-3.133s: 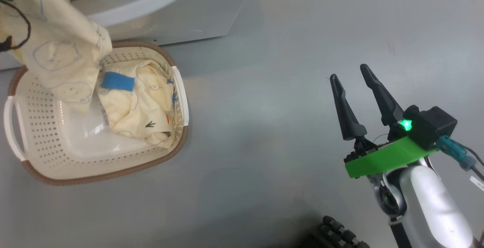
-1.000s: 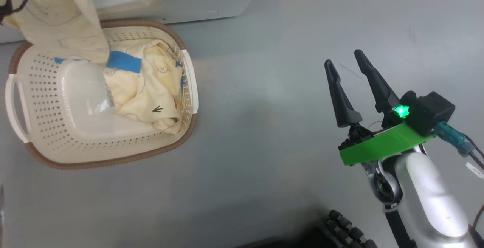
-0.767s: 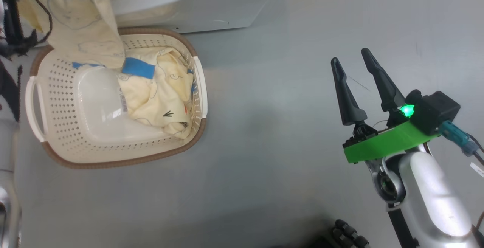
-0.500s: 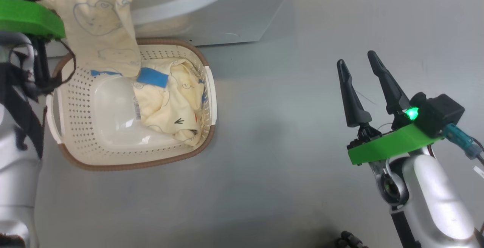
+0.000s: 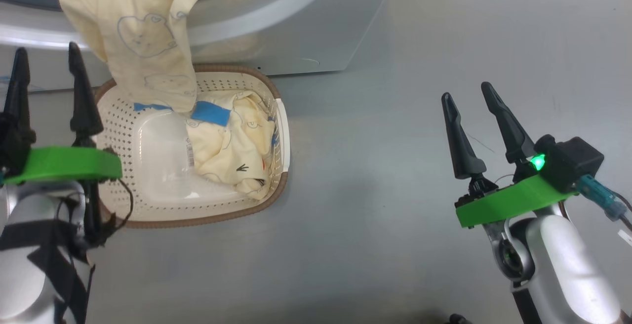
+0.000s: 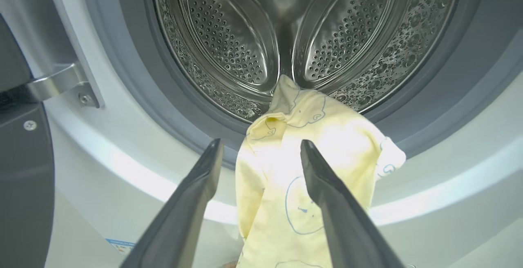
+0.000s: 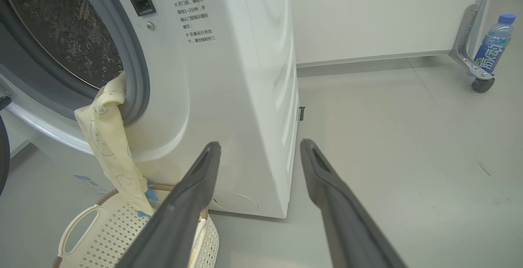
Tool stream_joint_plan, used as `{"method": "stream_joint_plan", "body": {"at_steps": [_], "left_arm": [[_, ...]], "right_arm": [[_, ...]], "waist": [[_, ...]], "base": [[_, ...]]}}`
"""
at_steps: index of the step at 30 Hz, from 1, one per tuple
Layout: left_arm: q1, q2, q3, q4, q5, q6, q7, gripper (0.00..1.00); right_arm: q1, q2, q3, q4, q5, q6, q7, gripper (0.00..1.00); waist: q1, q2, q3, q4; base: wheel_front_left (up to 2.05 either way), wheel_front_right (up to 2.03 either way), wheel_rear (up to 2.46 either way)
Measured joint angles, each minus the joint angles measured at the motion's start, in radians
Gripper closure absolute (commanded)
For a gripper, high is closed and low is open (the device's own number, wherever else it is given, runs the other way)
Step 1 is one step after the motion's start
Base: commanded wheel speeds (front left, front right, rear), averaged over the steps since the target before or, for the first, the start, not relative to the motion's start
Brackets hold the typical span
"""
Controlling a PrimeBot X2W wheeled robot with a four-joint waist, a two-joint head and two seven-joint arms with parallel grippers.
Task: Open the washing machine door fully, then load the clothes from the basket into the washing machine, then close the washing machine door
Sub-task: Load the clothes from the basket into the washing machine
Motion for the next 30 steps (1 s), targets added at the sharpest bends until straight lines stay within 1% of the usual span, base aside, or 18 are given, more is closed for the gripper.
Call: {"method": "stream_joint_plan", "body": {"at_steps": [5, 11, 17, 25, 30], "left_arm": [[0.153, -0.007, 0.033, -0.117, -0.009, 0.038, 0.0, 0.0], [0.267, -0.022, 0.059, -0.215, -0.01, 0.079, 0.0, 0.0], [0.358, -0.024, 0.069, -0.278, -0.016, 0.102, 0.001, 0.0], [0.427, -0.028, 0.072, -0.335, -0.016, 0.127, 0.001, 0.0], [0.452, -0.031, 0.074, -0.351, -0.017, 0.131, 0.001, 0.0]], "right_arm": [[0.007, -0.001, 0.0, -0.01, -0.009, 0.0, 0.0, 0.0], [0.007, -0.002, 0.001, -0.01, -0.013, 0.0, 0.0, 0.0], [0.007, -0.002, 0.003, -0.01, -0.013, 0.0, 0.0, 0.0], [0.007, -0.002, 0.003, -0.01, -0.013, 0.0, 0.0, 0.0], [0.007, -0.002, 0.003, -0.01, -0.013, 0.0, 0.0, 0.0]], "waist": [[0.0, 0.0, 0.001, 0.0], [0.0, 0.0, 0.003, 0.0], [0.0, 0.0, 0.001, -0.001], [0.0, 0.0, 0.001, -0.004], [0.0001, 0.0, 0.001, -0.005]], "base": [[0.0, 0.0, 0.0], [0.0, 0.0, 0.0], [0.0, 0.0, 0.0], [0.0, 0.0, 0.0], [0.0, 0.0, 0.0]]}}
